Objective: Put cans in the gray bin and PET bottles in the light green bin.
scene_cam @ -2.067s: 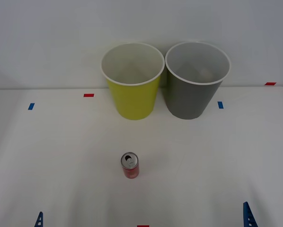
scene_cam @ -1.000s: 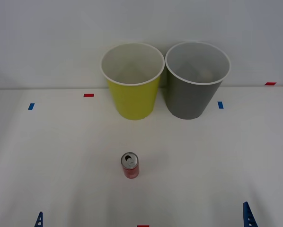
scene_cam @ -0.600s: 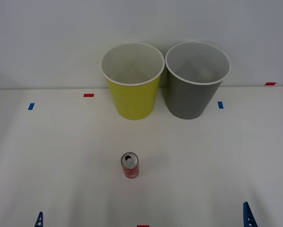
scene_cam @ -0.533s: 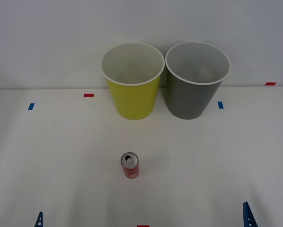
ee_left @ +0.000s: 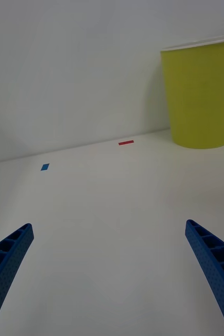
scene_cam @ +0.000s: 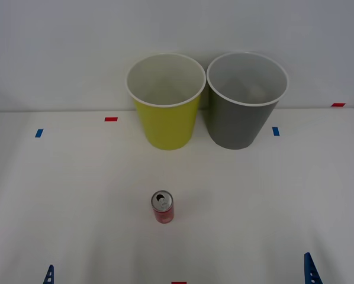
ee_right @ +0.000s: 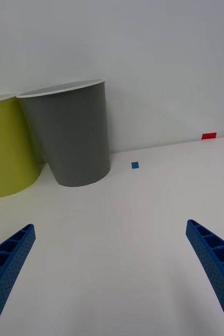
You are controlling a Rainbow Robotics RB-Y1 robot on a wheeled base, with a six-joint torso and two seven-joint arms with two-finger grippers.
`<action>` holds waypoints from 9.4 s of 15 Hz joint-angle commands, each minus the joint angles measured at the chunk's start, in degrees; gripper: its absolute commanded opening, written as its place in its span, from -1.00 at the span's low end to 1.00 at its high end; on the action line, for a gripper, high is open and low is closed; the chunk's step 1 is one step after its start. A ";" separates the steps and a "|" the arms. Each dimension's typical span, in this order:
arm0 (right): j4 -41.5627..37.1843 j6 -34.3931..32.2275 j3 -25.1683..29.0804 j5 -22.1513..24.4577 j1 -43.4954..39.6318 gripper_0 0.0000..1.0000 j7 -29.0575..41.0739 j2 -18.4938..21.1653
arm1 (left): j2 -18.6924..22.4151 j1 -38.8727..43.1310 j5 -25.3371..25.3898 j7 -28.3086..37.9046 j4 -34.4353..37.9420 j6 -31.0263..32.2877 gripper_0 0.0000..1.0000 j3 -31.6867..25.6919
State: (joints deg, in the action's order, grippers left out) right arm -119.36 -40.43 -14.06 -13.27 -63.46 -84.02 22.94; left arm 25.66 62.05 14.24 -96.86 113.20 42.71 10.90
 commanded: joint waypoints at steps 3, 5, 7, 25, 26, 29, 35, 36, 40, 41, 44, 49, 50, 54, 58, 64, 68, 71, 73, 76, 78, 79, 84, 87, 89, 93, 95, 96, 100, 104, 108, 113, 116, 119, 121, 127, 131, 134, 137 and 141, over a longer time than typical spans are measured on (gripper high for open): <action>0.00 0.00 0.00 0.00 0.00 1.00 0.00 0.00 | 0.00 0.00 0.00 0.00 0.00 0.00 1.00 0.00; 0.00 0.00 0.00 0.00 0.00 1.00 0.00 0.00 | 0.00 0.00 0.00 0.00 0.00 0.00 1.00 0.00; 0.00 0.00 0.00 0.00 0.00 1.00 0.00 0.00 | 0.00 0.00 0.00 0.00 0.00 0.00 1.00 0.00; 0.00 0.00 0.00 0.00 0.00 1.00 0.00 0.00 | 0.35 -1.49 -0.26 0.00 -1.93 -0.88 1.00 0.97; 0.00 0.00 0.00 0.00 0.00 1.00 0.00 0.00 | 1.23 -2.46 -0.35 0.09 -2.99 0.70 1.00 1.14; 0.00 0.00 0.00 0.00 0.00 1.00 0.00 0.00 | 8.35 -6.50 1.23 1.05 -3.78 3.16 1.00 3.34; 0.00 0.00 0.00 0.00 0.00 1.00 0.00 0.00 | 21.36 -17.67 4.92 1.05 -8.53 3.16 1.00 10.63; 0.00 0.00 0.00 0.00 0.00 1.00 0.00 0.00 | 23.03 -20.21 5.63 0.88 -9.49 3.16 1.00 12.30; 0.00 0.00 0.00 0.00 0.00 1.00 0.00 0.00 | 26.02 -29.09 7.12 0.62 -13.18 3.25 1.00 19.34; 0.00 0.00 0.00 0.00 0.00 1.00 0.00 0.00 | 26.54 -31.29 8.61 0.62 -13.62 3.16 1.00 21.45; 0.00 0.00 0.00 0.00 0.00 1.00 0.00 0.00 | 26.89 -39.64 9.84 0.18 -17.75 4.04 1.00 27.60; 0.00 0.00 0.00 0.00 0.00 1.00 0.00 0.00 | 26.89 -49.22 12.39 -0.18 -20.65 4.13 1.00 35.95; 0.00 0.00 0.00 0.00 0.00 1.00 0.00 0.00 | 26.89 -50.62 12.74 -0.35 -21.45 4.13 1.00 37.09; 0.00 0.00 0.00 0.00 0.00 1.00 0.00 0.00 | 26.72 -55.99 14.41 -0.53 -24.17 4.13 1.00 41.40; 0.00 0.00 0.00 0.00 0.00 1.00 0.00 0.00 | 23.73 -59.33 14.24 -0.62 -27.60 4.13 1.00 42.28; 0.00 0.00 0.00 0.00 0.00 1.00 0.00 0.00 | 21.62 -64.95 16.17 -0.62 -30.15 4.57 1.00 47.11; 0.00 0.00 0.00 0.00 0.00 1.00 0.00 0.00 | 20.57 -71.37 19.42 -0.88 -33.40 5.10 1.00 53.35; 0.00 0.00 0.00 0.00 0.00 1.00 0.00 0.00 | 17.40 -72.77 20.13 -1.05 -35.42 4.83 1.00 53.53; 0.00 0.00 0.00 0.00 0.00 1.00 0.00 0.00 | 16.17 -73.83 20.22 -1.14 -36.30 4.75 1.00 54.14; 0.00 0.00 0.00 0.00 0.00 1.00 0.00 0.00 | 16.08 -76.03 21.45 -1.14 -36.30 4.75 1.00 56.60; 0.00 0.00 0.00 0.00 0.00 1.00 0.00 0.00 | 15.82 -76.64 21.45 -1.14 -36.30 4.57 1.00 56.60; 0.00 0.00 0.00 0.00 0.00 1.00 0.00 0.00 | 15.64 -76.99 21.53 -1.05 -36.30 4.13 1.00 56.60; 0.00 0.00 0.00 0.00 0.00 1.00 0.00 0.00 | 14.68 -78.13 22.59 -1.14 -36.39 2.99 1.00 56.60; 0.00 0.00 0.00 0.00 0.00 1.00 0.00 0.00 | 14.33 -78.13 22.76 -1.14 -36.65 2.99 0.97 56.60; 0.00 0.00 0.00 0.00 0.00 1.00 0.00 0.00 | 14.33 -78.13 23.03 -1.05 -36.65 2.99 0.53 56.51; 0.00 0.00 0.00 0.00 0.00 1.00 0.00 0.00 | 14.33 -78.31 22.94 -1.14 -36.65 2.99 -0.98 56.60; 0.00 0.00 0.00 0.00 0.00 1.00 0.00 0.00 | 14.33 -78.31 22.76 -1.14 -36.65 2.99 -0.98 56.60; 0.00 0.00 0.00 0.00 0.00 1.00 0.00 0.00 | 14.24 -78.31 22.76 -1.14 -36.65 2.99 -0.99 56.60; 0.00 0.00 0.00 0.00 0.00 1.00 0.00 0.00 | 14.15 -78.31 22.76 -1.32 -36.65 2.99 -1.00 56.60; 0.00 0.00 0.00 0.00 0.00 1.00 0.00 0.00 | 14.06 -78.31 22.76 -1.32 -36.65 2.99 -1.00 56.60; 0.00 0.00 0.00 0.00 0.00 1.00 0.00 0.00 | 15.12 -78.22 22.68 -1.23 -35.07 2.55 -1.00 56.51; 0.00 0.00 0.00 0.00 0.00 1.00 0.00 0.00 | 20.39 -78.13 23.12 -0.79 -23.12 -9.05 -1.00 53.17; 0.00 0.00 0.00 0.00 0.00 1.00 0.00 0.00 | 23.20 -78.13 23.12 -0.44 -16.17 -16.44 -1.00 50.19; 0.00 0.00 0.00 0.00 0.00 1.00 0.00 0.00 | 25.05 -76.99 22.59 -0.09 -9.76 -23.99 -1.00 45.00; 0.00 0.00 0.00 0.00 0.00 1.00 0.00 0.00 | 25.31 -71.72 21.88 -0.35 -1.23 -33.40 -1.00 37.18; 0.00 0.00 0.00 0.00 0.00 1.00 0.00 0.00 | 23.12 -62.40 21.71 -1.41 22.32 -65.92 -1.00 16.44; 0.00 0.00 0.00 0.00 0.00 1.00 0.00 0.00 | 18.81 -62.40 25.75 -1.67 31.90 -84.81 -1.00 5.71; 0.00 0.00 0.00 0.00 0.00 1.00 0.00 0.00 | 14.59 -62.40 32.78 -3.16 36.65 -94.66 -1.00 -3.34; 0.00 0.00 0.00 0.00 0.00 1.00 0.00 0.00 | 11.43 -63.46 39.73 -3.60 36.80 -96.50 -1.00 -10.81; 0.00 0.00 0.00 0.00 0.00 1.00 0.00 0.00 | 10.28 -68.29 46.32 -3.16 36.80 -95.89 -1.00 -16.35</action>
State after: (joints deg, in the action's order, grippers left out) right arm -119.36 -40.43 -14.06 -13.27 -63.46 -84.02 22.94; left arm 36.29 -4.99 59.14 -100.21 150.01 -53.43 -4.23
